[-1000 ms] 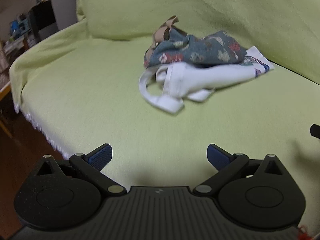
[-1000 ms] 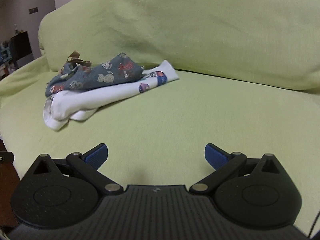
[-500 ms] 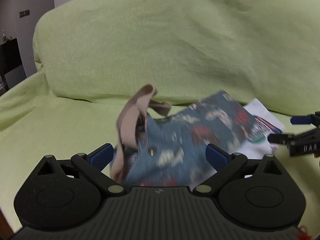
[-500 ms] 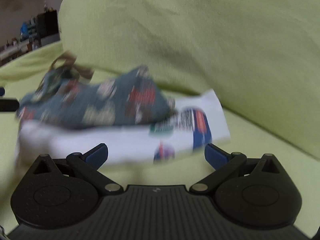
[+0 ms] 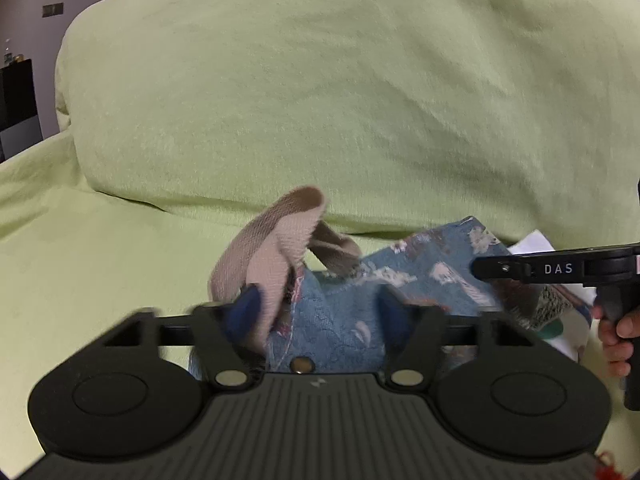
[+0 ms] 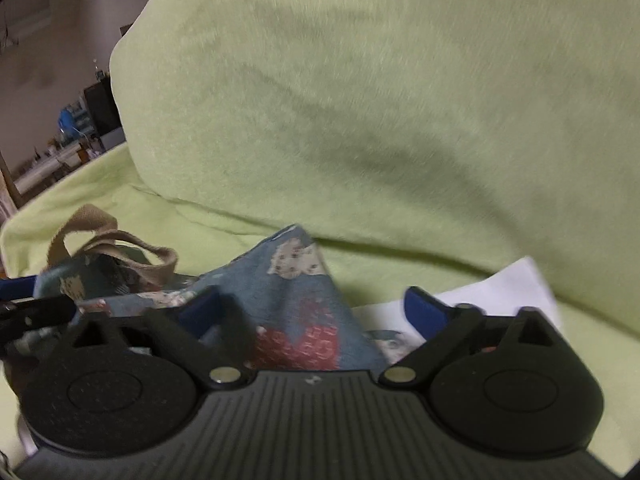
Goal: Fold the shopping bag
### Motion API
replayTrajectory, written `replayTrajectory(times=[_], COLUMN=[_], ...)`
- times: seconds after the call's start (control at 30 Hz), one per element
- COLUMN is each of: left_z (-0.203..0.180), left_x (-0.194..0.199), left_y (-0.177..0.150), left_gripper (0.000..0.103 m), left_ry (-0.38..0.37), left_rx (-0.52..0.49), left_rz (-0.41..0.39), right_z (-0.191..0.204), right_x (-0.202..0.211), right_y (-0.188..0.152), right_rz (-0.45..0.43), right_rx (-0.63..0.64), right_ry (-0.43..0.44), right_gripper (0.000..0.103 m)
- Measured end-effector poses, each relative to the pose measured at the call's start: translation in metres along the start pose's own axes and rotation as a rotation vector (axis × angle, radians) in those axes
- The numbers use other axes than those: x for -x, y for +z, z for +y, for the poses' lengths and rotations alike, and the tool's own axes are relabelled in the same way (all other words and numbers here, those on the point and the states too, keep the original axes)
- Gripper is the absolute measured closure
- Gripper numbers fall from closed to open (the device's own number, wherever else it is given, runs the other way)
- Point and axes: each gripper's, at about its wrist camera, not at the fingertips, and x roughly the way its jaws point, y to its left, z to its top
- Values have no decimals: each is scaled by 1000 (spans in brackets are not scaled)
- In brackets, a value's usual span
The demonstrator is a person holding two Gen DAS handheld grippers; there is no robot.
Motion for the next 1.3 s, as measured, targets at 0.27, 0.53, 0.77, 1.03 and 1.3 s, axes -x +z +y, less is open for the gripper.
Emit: replayTrajectory(times=[0.27, 0.53, 0.77, 1.03, 1.3], left_z=[11, 26, 34, 37, 34], left_x=[70, 184, 259, 318, 271], left_y=[-43, -152, -206, -204, -203], left_gripper=[98, 88, 68, 41, 41], left_ry=[-37, -130, -92, -93, -152], left_rx=[17, 141, 142, -6, 0], left_rz=[-72, -60, 52, -1, -4], right_z=[37, 86, 122, 148, 158], right_x=[84, 215, 282, 303, 297], right_y=[-52, -169, -254, -239, -245], right_rz=[-101, -90, 66, -19, 20], right_rx=[220, 432, 521, 538, 758], right_ry=[23, 25, -68, -117, -203], right_gripper=[99, 100, 67, 36, 32])
